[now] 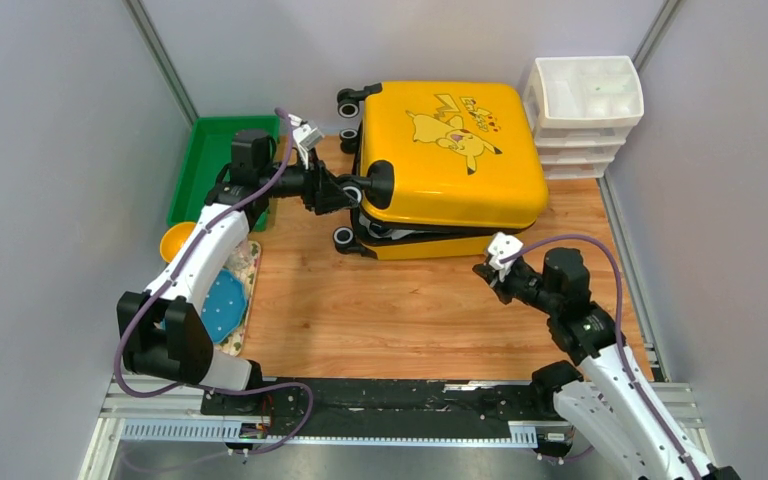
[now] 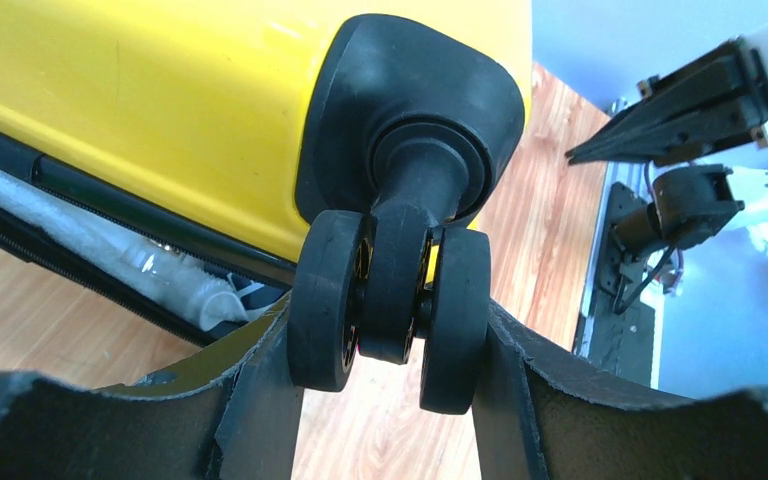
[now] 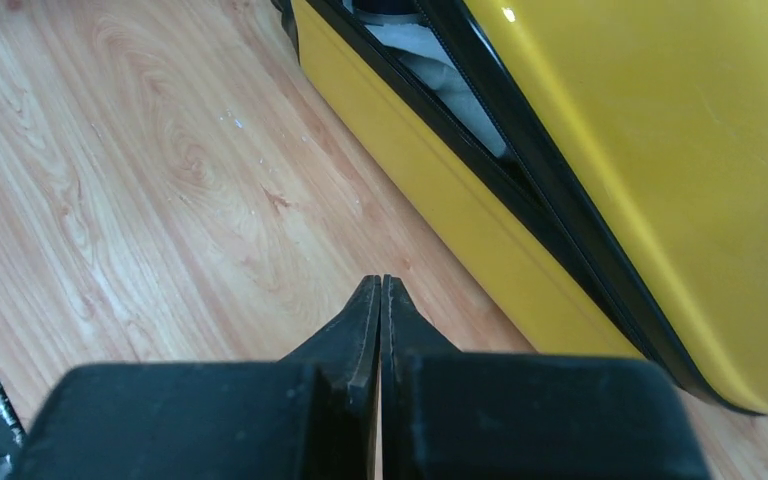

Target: Open, take out, and arrange the luggage

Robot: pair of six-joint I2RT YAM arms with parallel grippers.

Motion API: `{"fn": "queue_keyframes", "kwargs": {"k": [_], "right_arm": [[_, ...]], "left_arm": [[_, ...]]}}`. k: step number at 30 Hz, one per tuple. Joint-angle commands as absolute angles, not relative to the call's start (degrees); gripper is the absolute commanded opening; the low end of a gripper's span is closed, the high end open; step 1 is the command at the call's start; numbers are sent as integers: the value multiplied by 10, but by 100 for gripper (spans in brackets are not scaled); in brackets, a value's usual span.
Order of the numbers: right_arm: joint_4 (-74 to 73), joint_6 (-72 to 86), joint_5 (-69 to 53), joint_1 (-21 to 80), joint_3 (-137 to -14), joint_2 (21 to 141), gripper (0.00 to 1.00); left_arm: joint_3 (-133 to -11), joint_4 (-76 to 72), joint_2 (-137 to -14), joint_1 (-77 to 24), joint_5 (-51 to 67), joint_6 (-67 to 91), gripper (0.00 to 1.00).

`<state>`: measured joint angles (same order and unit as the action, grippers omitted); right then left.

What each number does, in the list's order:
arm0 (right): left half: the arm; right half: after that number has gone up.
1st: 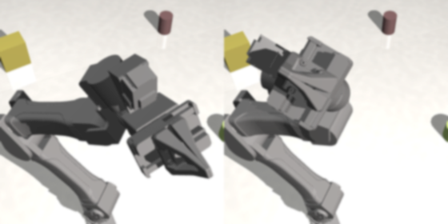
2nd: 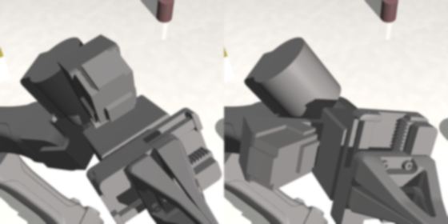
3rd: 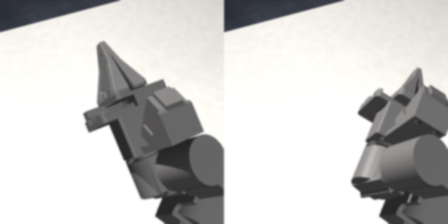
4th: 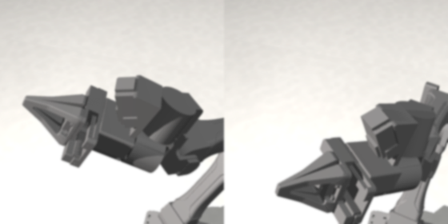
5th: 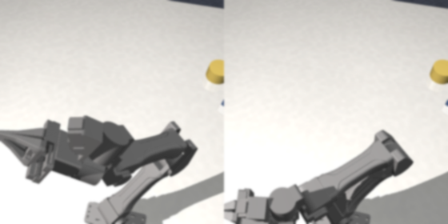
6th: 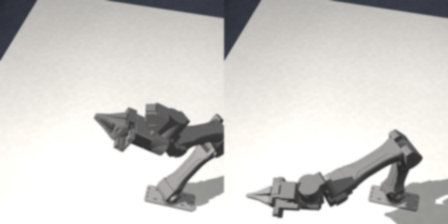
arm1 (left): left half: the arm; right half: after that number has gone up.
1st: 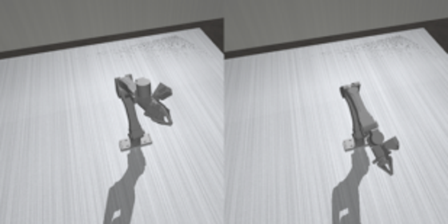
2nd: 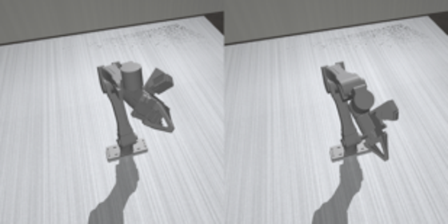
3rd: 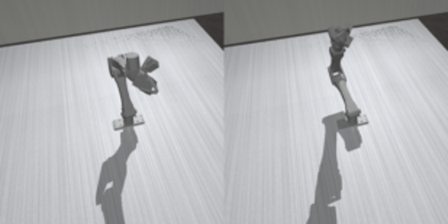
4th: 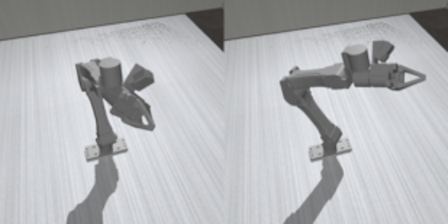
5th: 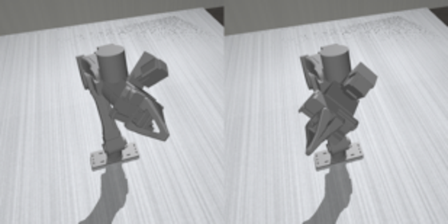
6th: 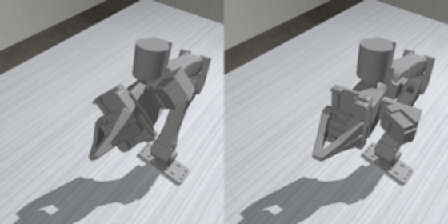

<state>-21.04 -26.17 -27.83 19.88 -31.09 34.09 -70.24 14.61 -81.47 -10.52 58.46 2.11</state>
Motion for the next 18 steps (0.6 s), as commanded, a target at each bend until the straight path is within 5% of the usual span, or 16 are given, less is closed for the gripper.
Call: {"fn": "queue_keyframes", "kwargs": {"k": [1,12,18], "right_arm": [[-122,-251,-221,225,-303,365,0],[108,-262,-123,294,-204,351,13],[237,-306,-12,373,-200,479,9]], "left_arm": [[-767,-37,-804,-85,519,75,0],[-755,-101,-794,-81,511,160,0],[-757,-102,-794,-81,512,166,0]]}}
